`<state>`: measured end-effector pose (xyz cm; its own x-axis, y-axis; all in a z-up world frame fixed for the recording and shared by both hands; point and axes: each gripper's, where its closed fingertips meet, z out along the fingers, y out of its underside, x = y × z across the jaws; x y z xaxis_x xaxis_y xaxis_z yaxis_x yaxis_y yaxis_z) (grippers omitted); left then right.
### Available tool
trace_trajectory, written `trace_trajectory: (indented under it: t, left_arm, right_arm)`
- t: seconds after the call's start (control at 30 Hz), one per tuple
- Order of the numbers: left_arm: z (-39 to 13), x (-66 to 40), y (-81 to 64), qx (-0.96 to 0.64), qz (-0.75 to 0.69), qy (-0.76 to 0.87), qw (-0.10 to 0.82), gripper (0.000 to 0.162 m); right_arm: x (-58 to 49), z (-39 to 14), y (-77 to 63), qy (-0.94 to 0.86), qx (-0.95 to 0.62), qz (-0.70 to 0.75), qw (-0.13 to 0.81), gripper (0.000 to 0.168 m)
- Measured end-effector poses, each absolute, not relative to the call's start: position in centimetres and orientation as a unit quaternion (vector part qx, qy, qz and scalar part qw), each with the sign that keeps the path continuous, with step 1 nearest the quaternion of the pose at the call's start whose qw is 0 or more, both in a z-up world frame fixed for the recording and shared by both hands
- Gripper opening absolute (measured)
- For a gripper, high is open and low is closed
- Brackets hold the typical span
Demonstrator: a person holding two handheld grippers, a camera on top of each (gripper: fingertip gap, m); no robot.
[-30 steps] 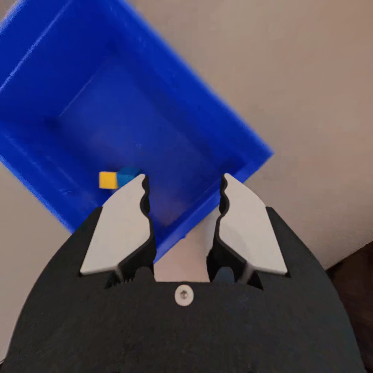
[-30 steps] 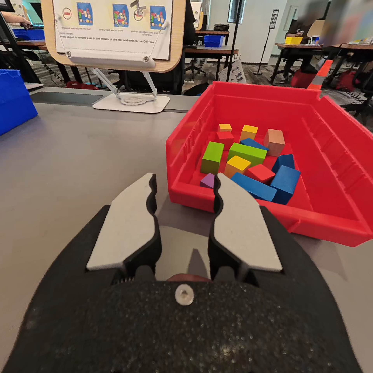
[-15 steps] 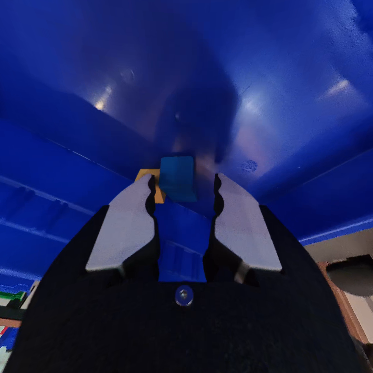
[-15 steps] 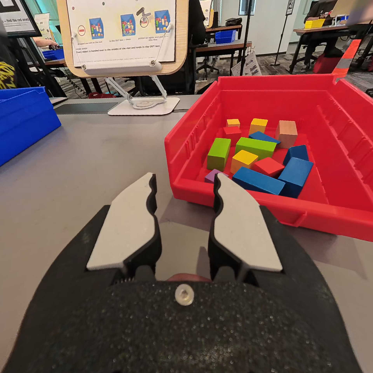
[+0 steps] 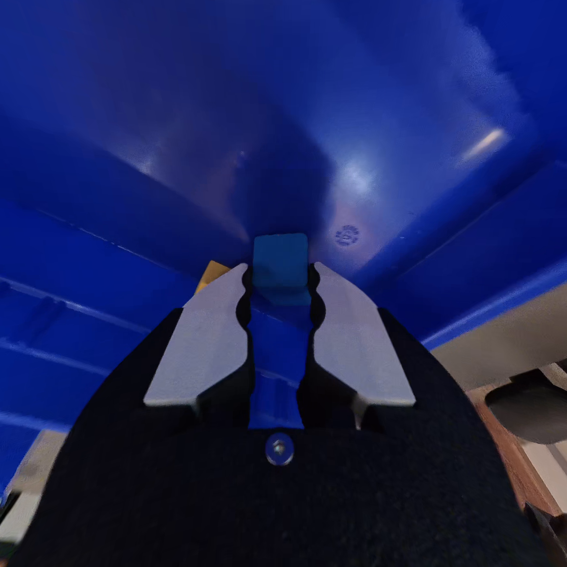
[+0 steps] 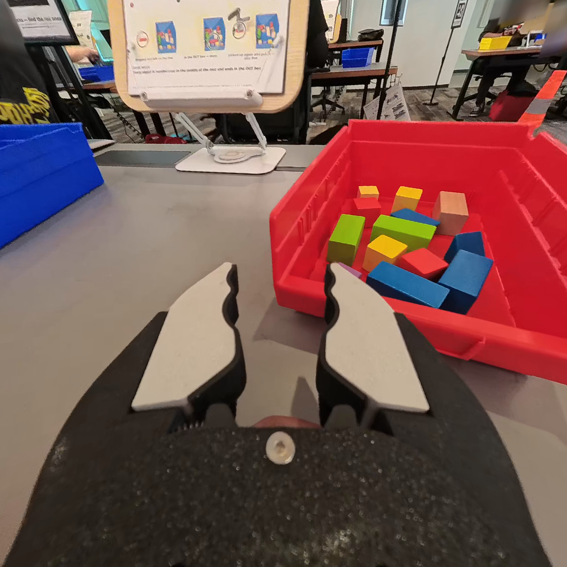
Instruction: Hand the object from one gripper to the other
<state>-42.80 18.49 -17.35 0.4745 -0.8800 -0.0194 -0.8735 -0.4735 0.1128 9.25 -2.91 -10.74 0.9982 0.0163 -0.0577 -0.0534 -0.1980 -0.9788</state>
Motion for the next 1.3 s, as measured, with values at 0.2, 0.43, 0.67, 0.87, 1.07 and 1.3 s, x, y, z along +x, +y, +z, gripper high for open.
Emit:
trace_trajectory:
  t: [0.2,0.43,0.67,0.87,1.07,1.3]
  left_arm:
    - [-9.3,-35.6,16.6,0.832,0.24,-0.49,-0.1,0.034]
    - [0.3,-25.2,12.5,0.664,0.577,-0.465,-0.097,0.034]
    - [0.9,-17.6,9.8,0.576,0.666,-0.474,-0.017,0.034]
    - [0.4,-15.3,8.7,0.552,0.687,-0.473,0.001,0.034]
    - [-0.1,-14.1,8.2,0.546,0.702,-0.458,0.0,0.034]
    - [-1.6,-15.8,7.9,0.61,0.651,-0.439,-0.111,0.043]
  right_arm:
    - [3.3,-7.1,-1.0,-0.139,-0.733,0.064,0.663,0.053]
    - [-9.9,-3.7,4.1,-0.445,-0.626,0.075,0.636,0.08]
    - [-16.4,-0.6,8.3,-0.517,-0.549,0.063,0.654,0.081]
    - [-16.3,-0.6,8.9,-0.509,-0.553,0.066,0.657,0.082]
    - [-15.9,-1.6,8.7,-0.508,-0.565,0.064,0.648,0.072]
    - [-12.2,0.0,5.8,-0.483,-0.594,0.072,0.64,0.072]
